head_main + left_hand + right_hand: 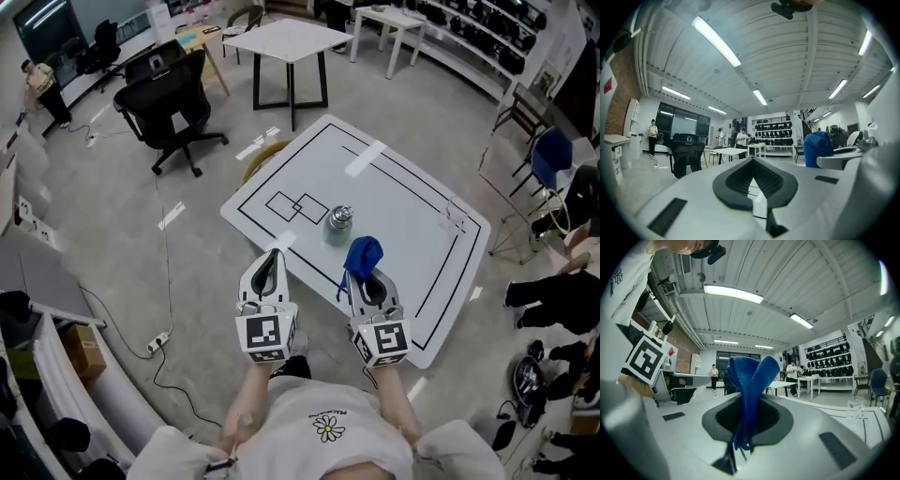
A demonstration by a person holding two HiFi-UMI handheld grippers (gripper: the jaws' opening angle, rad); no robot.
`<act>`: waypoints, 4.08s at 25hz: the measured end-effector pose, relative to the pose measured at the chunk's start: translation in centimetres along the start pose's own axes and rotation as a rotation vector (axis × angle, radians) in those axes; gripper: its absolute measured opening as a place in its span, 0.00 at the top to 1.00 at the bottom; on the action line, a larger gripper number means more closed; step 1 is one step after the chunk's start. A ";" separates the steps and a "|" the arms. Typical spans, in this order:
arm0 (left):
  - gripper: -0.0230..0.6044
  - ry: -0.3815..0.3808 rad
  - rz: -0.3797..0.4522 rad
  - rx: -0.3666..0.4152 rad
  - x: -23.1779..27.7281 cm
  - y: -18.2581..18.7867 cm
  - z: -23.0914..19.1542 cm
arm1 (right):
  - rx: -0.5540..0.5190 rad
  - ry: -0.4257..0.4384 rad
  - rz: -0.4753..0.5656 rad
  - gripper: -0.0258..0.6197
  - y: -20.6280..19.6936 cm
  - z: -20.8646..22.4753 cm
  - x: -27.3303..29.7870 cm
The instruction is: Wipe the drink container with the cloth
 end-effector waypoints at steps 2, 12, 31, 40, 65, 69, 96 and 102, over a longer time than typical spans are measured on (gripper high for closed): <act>0.97 -0.014 0.002 0.004 2.4 0.1 -1.2 | -0.006 -0.013 0.009 0.90 0.3 0.5 2.2; 0.97 -0.038 -0.030 0.002 8.0 -0.7 -2.2 | 0.010 -0.034 0.008 0.90 -0.4 3.3 7.0; 0.40 -0.671 -0.367 -0.112 14.9 -12.8 5.1 | 0.093 0.134 -0.183 0.90 -11.5 12.4 11.2; 0.40 -0.739 -0.440 -0.141 17.4 -17.5 6.9 | 0.206 0.217 -0.167 0.90 -14.5 13.0 13.2; 0.39 -0.741 -0.498 -0.116 12.9 -17.8 7.7 | 0.196 0.239 -0.218 0.90 -13.9 7.5 9.9; 0.39 -0.739 -0.480 -0.093 13.1 -17.7 7.2 | 0.199 0.238 -0.221 0.90 -13.9 7.4 9.9; 0.35 -0.777 -0.516 -0.018 11.6 -18.0 6.7 | 0.156 0.296 -0.245 0.89 -13.5 4.0 9.9; 0.35 -0.746 -0.480 -0.014 13.5 -17.4 4.4 | 0.148 0.305 -0.255 0.90 -13.5 4.2 9.9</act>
Point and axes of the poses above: the fingertips, and each gripper's own axes: x forward along the fingers, z to its right, y out of its top, the point moved 4 cm from there along -x, backward along the fingers, and after that the axes turned 1 degree about z, right-handed, at the moved point
